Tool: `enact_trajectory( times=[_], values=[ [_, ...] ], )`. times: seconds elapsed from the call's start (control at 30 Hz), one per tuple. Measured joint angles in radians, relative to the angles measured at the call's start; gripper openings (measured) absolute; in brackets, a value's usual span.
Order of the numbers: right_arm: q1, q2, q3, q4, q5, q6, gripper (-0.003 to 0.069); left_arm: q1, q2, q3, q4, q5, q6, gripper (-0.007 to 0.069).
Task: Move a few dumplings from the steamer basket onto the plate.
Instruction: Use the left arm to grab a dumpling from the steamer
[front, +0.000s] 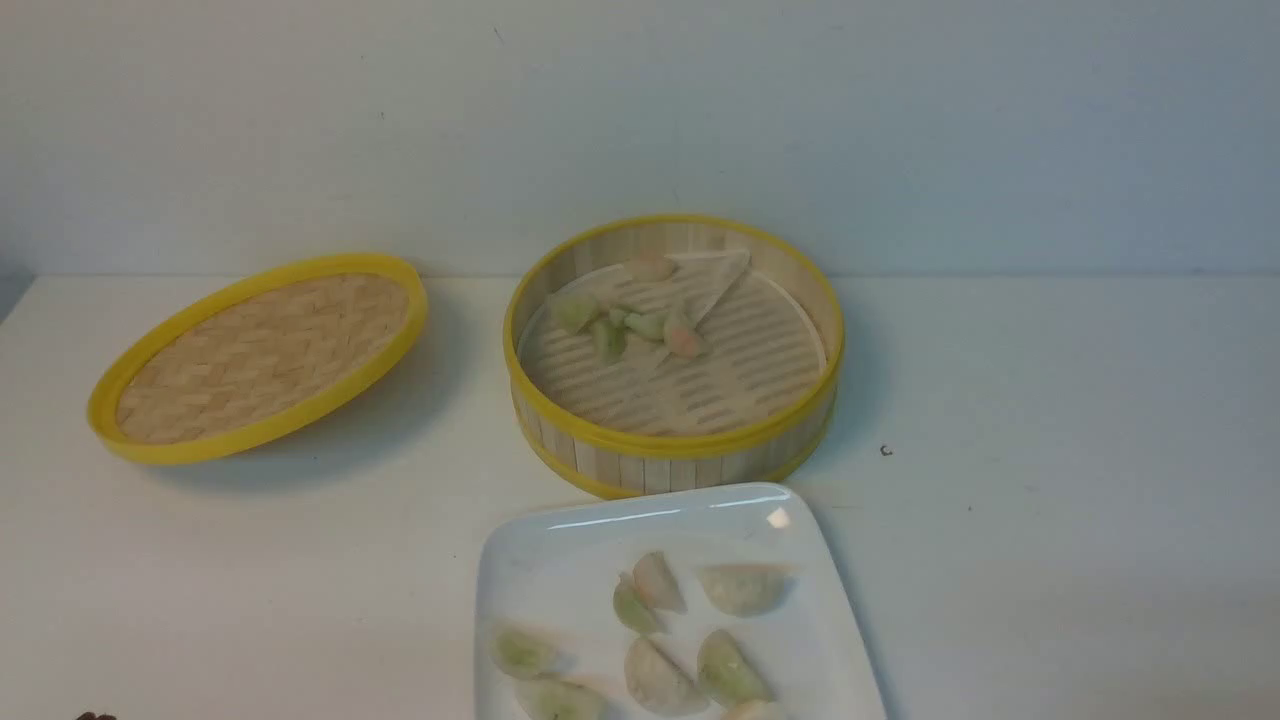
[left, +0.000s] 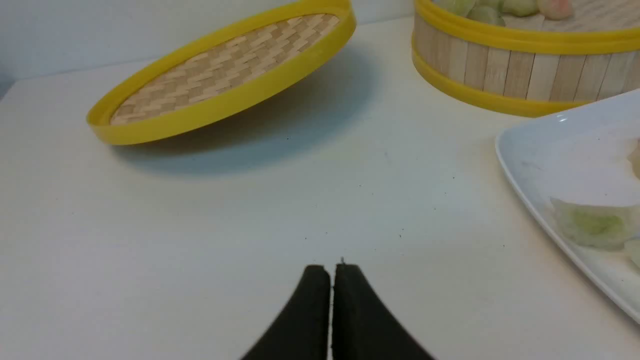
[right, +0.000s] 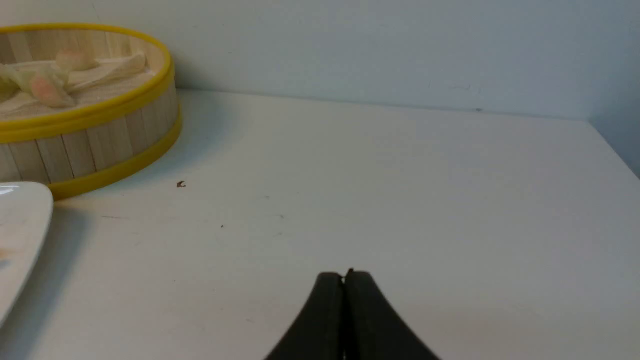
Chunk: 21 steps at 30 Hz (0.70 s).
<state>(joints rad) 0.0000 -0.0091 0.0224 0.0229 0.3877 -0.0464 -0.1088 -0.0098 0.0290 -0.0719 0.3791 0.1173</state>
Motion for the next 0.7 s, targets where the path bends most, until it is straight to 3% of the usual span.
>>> enact_trajectory(
  times=[0.7],
  values=[
    [0.0, 0.0, 0.0, 0.0, 0.0, 0.0, -0.0013, 0.0, 0.0, 0.0, 0.017, 0.0, 0.009, -0.0006]
  ],
)
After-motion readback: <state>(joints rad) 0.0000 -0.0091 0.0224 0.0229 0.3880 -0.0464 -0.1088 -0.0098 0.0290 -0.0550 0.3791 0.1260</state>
